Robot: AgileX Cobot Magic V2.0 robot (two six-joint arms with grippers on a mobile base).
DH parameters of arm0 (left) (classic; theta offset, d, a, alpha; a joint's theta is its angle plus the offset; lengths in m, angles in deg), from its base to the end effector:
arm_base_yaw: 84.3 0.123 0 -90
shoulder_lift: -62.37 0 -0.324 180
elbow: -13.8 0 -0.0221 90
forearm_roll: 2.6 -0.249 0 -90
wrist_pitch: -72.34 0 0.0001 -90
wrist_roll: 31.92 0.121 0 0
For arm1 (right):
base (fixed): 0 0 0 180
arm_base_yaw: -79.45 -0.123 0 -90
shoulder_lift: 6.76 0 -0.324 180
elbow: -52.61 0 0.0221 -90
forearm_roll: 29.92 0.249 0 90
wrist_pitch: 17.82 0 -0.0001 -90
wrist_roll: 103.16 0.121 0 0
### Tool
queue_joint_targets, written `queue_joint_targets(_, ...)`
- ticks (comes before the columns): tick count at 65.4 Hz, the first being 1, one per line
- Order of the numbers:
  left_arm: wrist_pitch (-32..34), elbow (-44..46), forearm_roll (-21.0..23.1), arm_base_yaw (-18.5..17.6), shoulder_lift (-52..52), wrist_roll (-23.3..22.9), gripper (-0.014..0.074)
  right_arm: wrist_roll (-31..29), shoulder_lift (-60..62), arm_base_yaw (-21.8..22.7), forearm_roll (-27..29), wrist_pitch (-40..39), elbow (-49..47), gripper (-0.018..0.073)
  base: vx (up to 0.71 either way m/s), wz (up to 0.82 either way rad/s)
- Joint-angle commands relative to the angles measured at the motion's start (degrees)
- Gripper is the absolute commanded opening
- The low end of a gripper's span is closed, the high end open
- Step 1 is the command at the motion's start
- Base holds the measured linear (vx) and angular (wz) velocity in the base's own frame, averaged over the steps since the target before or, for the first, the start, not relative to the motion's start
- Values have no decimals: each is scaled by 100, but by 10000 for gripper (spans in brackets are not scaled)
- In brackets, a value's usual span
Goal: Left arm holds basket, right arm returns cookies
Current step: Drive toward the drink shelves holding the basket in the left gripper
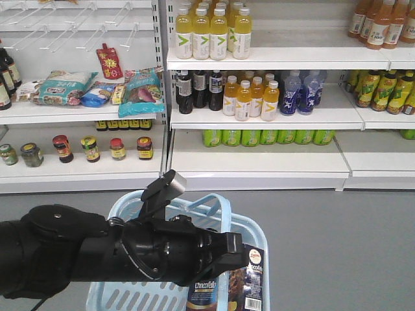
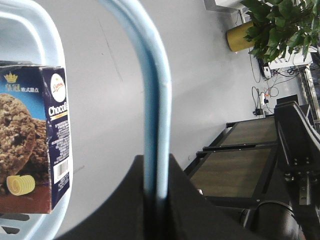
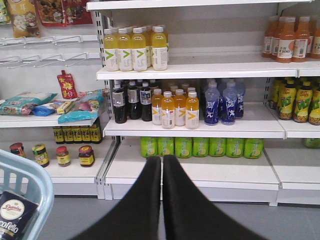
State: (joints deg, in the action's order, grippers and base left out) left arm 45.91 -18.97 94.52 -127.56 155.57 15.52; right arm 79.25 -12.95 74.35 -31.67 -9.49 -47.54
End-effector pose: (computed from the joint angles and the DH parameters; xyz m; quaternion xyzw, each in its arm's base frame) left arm 0.1994 -0.2611 0.2599 0.0550 0.8589 -0.4781 0.1754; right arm 0.0453 0.0035 0.1879 -0.0268 0.7330 0.0326 0.6789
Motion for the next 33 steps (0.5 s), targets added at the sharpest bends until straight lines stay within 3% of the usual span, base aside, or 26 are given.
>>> queue_joint_targets(1,-219,163,222,-22,-247,32,-6,-12,59,22,-17,-450,-2,-9,34,-8)
queue_joint_targets(15,-219,163,222,-22,-247,32,-6,-12,59,22,-17,-450,-2,-9,31,-21)
queue_joint_targets(33,-219,163,222,-22,-247,32,-6,-12,59,22,-17,-450,-2,-9,25,-46)
